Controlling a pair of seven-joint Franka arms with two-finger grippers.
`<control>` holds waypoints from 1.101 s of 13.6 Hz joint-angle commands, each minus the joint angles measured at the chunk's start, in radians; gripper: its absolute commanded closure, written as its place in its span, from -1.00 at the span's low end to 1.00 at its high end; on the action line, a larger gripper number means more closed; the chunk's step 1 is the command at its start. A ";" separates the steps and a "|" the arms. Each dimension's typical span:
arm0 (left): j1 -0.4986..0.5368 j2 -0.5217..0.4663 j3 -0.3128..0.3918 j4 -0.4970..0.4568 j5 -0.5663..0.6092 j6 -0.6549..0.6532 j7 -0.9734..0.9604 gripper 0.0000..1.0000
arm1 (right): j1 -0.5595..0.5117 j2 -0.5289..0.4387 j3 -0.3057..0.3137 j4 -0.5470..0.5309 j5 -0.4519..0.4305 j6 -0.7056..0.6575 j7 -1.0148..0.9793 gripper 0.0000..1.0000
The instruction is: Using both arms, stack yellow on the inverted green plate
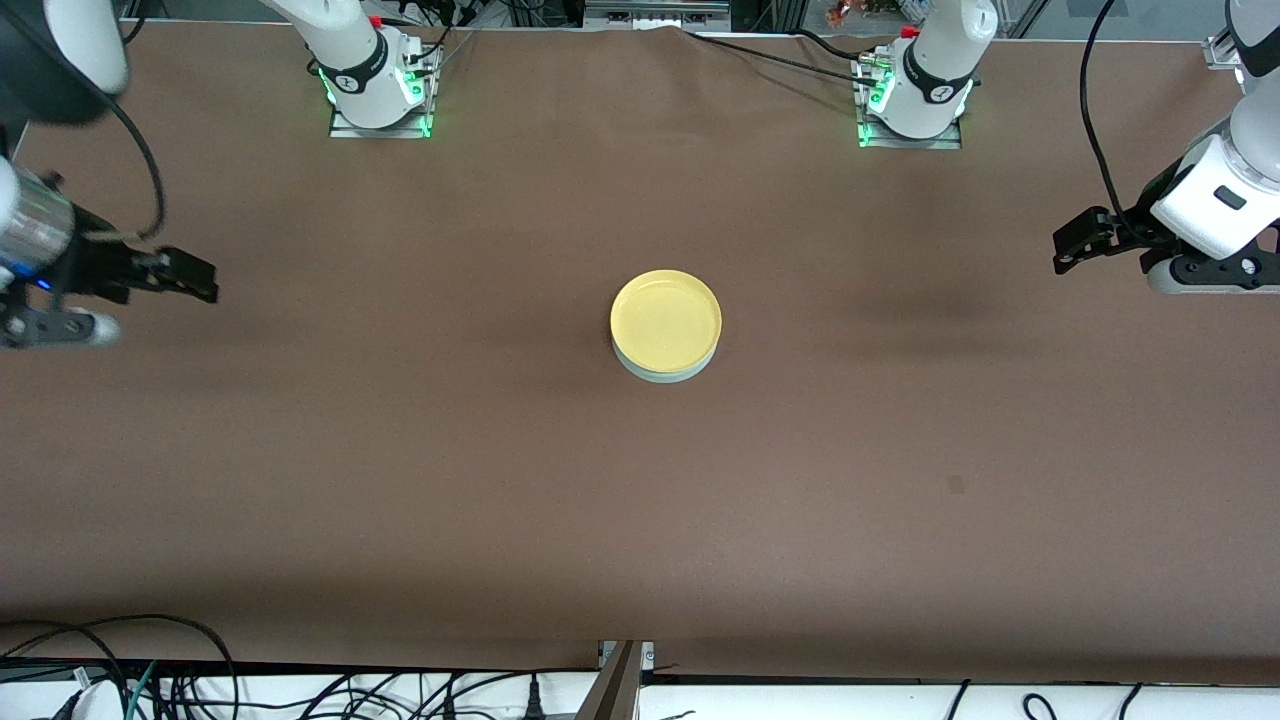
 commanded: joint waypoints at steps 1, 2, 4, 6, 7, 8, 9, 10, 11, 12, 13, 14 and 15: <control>-0.002 -0.007 0.004 0.007 -0.029 -0.017 -0.005 -1.00 | -0.021 -0.091 0.031 -0.052 -0.023 -0.008 -0.015 -1.00; -0.002 -0.007 0.004 0.005 -0.029 -0.017 -0.003 -1.00 | -0.038 -0.106 0.031 -0.057 -0.019 -0.017 -0.032 -1.00; -0.002 -0.006 0.004 0.007 -0.030 -0.017 -0.005 -1.00 | -0.064 -0.123 0.030 -0.059 -0.014 -0.057 -0.079 -1.00; -0.002 -0.007 0.004 0.007 -0.029 -0.017 -0.003 -1.00 | -0.065 -0.114 0.025 -0.048 -0.015 -0.091 -0.079 -1.00; 0.001 -0.007 0.005 0.005 -0.030 -0.018 -0.003 -1.00 | -0.065 -0.108 0.022 -0.048 -0.015 -0.096 -0.081 -1.00; 0.001 -0.006 0.005 0.007 -0.033 -0.017 -0.003 -1.00 | -0.064 -0.108 0.023 -0.046 -0.015 -0.097 -0.081 -1.00; 0.001 -0.007 0.005 0.007 -0.033 -0.018 -0.003 -1.00 | -0.064 -0.108 0.023 -0.046 -0.015 -0.099 -0.081 -1.00; 0.001 -0.007 0.005 0.007 -0.033 -0.018 -0.005 -1.00 | -0.064 -0.108 0.022 -0.046 -0.014 -0.102 -0.081 -1.00; 0.001 -0.007 0.005 0.007 -0.035 -0.018 -0.008 -1.00 | -0.064 -0.108 0.022 -0.046 -0.014 -0.114 -0.081 -1.00; 0.001 -0.007 0.004 0.007 -0.035 -0.018 -0.013 -1.00 | -0.065 -0.108 0.020 -0.046 -0.014 -0.129 -0.081 -1.00; -0.001 -0.007 0.004 0.007 -0.035 -0.018 -0.013 -1.00 | -0.065 -0.106 0.019 -0.046 -0.012 -0.140 -0.079 -1.00; -0.001 -0.007 0.004 0.007 -0.035 -0.018 -0.013 -1.00 | -0.064 -0.108 0.020 -0.046 -0.011 -0.146 -0.076 -1.00; -0.001 -0.007 0.004 0.007 -0.035 -0.018 -0.013 -1.00 | -0.062 -0.108 0.022 -0.046 -0.009 -0.149 -0.075 -1.00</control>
